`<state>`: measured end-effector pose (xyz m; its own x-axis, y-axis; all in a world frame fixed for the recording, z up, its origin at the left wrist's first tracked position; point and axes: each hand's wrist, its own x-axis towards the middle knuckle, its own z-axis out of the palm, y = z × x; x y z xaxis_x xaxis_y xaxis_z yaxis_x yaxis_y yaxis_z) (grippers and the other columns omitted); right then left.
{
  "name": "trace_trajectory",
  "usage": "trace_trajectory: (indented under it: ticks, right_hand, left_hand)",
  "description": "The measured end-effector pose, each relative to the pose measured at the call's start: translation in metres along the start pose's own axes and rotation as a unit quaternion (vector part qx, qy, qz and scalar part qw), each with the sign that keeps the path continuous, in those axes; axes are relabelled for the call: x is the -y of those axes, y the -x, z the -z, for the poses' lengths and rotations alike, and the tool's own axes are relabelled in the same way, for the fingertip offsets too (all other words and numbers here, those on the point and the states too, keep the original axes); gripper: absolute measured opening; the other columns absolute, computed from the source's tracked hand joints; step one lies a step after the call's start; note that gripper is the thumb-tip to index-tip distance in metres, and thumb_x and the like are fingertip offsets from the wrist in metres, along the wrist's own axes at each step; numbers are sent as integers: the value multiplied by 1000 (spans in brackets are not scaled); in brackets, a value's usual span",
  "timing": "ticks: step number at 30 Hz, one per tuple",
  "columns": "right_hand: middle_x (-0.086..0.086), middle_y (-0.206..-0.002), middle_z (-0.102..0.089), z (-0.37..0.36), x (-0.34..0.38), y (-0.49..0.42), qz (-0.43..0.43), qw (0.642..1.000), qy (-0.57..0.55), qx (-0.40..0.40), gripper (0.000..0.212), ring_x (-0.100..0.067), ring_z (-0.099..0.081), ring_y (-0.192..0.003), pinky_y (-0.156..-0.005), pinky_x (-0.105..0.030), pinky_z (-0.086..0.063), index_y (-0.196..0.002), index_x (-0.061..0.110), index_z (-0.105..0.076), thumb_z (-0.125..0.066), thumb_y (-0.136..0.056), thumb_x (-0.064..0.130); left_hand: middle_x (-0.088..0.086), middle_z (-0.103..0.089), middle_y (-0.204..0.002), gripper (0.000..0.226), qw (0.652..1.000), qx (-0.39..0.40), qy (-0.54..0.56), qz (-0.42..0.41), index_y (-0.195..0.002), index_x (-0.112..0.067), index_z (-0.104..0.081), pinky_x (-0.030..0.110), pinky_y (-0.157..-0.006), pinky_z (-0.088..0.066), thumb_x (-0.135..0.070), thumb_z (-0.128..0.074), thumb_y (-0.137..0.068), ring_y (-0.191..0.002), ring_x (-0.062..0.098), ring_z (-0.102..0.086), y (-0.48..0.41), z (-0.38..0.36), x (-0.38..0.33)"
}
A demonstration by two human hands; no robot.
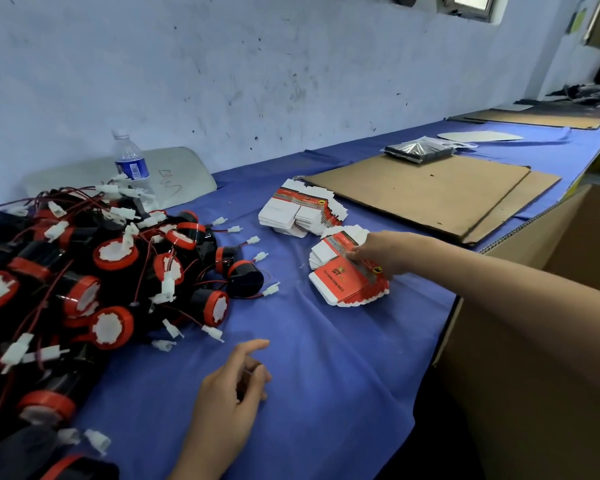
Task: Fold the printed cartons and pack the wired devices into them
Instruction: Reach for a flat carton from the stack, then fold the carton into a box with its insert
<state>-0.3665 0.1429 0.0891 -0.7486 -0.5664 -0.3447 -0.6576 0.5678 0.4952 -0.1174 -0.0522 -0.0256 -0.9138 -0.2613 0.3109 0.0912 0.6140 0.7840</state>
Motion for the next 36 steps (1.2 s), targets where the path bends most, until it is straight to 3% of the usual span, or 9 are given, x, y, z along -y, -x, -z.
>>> trace_trajectory:
  ticks: [4,8,10,14,22,26,30,34,36]
  right_hand:
    - [-12,-123,-49,9,-4,-4,12,1000,-3,17,80,-14,-40,-67,-53,-26,-35,-151,29,-26,-69,-86,11]
    - [-12,-126,-49,10,-6,-5,17,999,-1,35,81,-24,-54,-95,-63,-29,-38,-150,31,-26,-70,-85,15]
    - [-12,-125,-50,10,-6,-5,24,999,0,24,72,-24,-52,-96,-63,-29,-39,-149,29,-30,-66,-88,15]
    - [-9,-119,-59,6,-1,-7,26,997,41,-58,44,-27,-57,-103,-70,-33,-46,-136,23,-49,-50,-93,15]
    - [-9,-99,-65,9,-9,4,-21,966,-2,-257,32,-31,-63,-90,-61,-29,-33,-129,33,-53,-35,-103,38]
    - [-15,-103,-66,27,-32,11,-66,945,-81,-311,36,-36,-61,-95,-65,-32,-33,-134,33,-49,-46,-99,37]
    - [-14,-109,-67,36,-48,17,-100,908,-164,-372,33,-37,-60,-98,-66,-34,-33,-128,27,-59,-52,-96,31]
    - [-12,-110,-67,47,-65,20,-146,887,-290,-327,28,-32,-57,-102,-74,-34,-40,-117,19,-69,-56,-95,33]
    - [-8,-97,-68,52,-66,25,-117,842,-424,-312,22,-22,-58,-87,-71,-29,-42,-106,19,-73,-62,-92,32]
  left_hand:
    - [-16,-66,-78,43,1000,-1,16,17,-107,-40,-57,13,-61,-46,0,-56,-93,-60,6,-64,0,1,1]
    - [-15,-66,-74,40,999,-3,29,19,-104,-37,-59,12,-59,-45,1,-58,-91,-59,7,-64,0,0,-1]
    - [-15,-65,-73,39,999,-1,34,23,-103,-37,-60,11,-59,-45,1,-59,-91,-58,6,-63,0,0,-1]
    - [-15,-65,-73,39,999,-3,32,20,-101,-37,-61,12,-58,-45,1,-58,-91,-58,7,-63,-1,0,2]
    - [-13,-67,-72,38,999,-11,42,18,-97,-33,-63,17,-62,-48,4,-55,-92,-59,6,-64,-2,-1,4]
    - [-10,-66,-73,36,998,-9,53,28,-97,-29,-64,21,-63,-49,6,-54,-92,-59,7,-64,-2,0,5]
    - [-8,-67,-72,37,998,-13,57,27,-97,-28,-65,23,-64,-50,7,-53,-92,-59,7,-64,-2,-1,4]
    - [-6,-68,-74,35,997,-15,63,29,-97,-27,-65,18,-63,-49,5,-53,-92,-59,8,-64,-3,-1,4]
    - [-5,-69,-75,30,996,-22,85,35,-99,-28,-65,18,-63,-49,-1,-54,-95,-59,8,-63,-2,-1,3]
